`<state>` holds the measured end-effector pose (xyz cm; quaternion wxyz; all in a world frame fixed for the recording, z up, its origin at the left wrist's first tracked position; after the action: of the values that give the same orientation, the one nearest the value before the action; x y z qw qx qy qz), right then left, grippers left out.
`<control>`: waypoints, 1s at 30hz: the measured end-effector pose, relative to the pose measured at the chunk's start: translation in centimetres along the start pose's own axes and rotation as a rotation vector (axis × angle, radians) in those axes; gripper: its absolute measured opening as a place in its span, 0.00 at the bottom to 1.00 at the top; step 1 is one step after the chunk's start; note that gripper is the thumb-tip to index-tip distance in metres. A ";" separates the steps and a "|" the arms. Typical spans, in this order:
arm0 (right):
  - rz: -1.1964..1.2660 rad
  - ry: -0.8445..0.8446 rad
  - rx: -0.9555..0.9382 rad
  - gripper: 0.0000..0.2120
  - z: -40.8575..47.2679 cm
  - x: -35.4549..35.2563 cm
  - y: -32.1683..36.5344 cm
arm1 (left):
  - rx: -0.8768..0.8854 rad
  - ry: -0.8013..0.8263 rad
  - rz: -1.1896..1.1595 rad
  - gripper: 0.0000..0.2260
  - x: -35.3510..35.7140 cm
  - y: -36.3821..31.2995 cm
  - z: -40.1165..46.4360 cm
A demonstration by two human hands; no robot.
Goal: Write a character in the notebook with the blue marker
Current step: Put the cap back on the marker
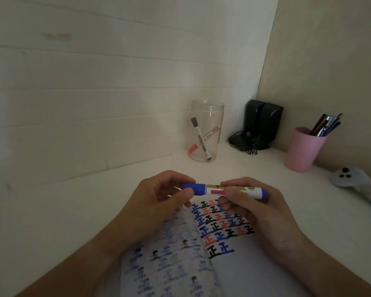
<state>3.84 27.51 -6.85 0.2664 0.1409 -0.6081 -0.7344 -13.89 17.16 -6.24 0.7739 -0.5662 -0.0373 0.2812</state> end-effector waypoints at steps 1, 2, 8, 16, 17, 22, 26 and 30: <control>0.003 0.010 -0.006 0.11 0.0 0.0 0.2 | 0.002 -0.002 -0.044 0.07 0.0 -0.3 -0.1; 0.004 0.019 -0.015 0.12 0.0 0.0 0.3 | -0.001 -0.002 -0.099 0.08 0.0 -0.5 -0.2; -0.020 0.058 -0.091 0.14 -0.4 0.4 1.1 | -0.054 -0.057 -0.281 0.09 -0.1 -0.8 -0.7; -0.137 0.041 -0.272 0.10 -1.6 1.0 2.9 | -0.151 -0.079 -0.400 0.08 -0.1 -0.9 -1.2; -0.153 0.039 -0.292 0.10 -1.7 1.1 3.0 | -0.144 -0.078 -0.388 0.08 -0.1 -1.0 -1.2; -0.284 0.072 -0.326 0.08 -1.8 1.6 2.7 | -0.028 -0.100 -0.326 0.10 -0.2 -2.0 -1.0; -0.200 0.131 -0.253 0.16 -1.6 2.3 2.2 | 0.064 -0.012 -0.252 0.16 0.4 -2.6 -1.0; -0.139 0.140 -0.089 0.29 -0.6 1.4 1.0 | 0.256 0.020 0.523 0.21 0.2 -2.0 -0.8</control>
<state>3.19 26.10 -5.89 0.2623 0.2217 -0.5437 -0.7658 -12.66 16.13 -4.82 0.7405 -0.4572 0.1534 0.4680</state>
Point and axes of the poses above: each hand's wrist, its own z-axis towards the middle knuckle, its own x-axis out of the palm, y = z × x, the point moved 8 cm from there along z, towards the middle knuckle, and after that the axes turned 4 degrees about -y, right-handed, at the moved point
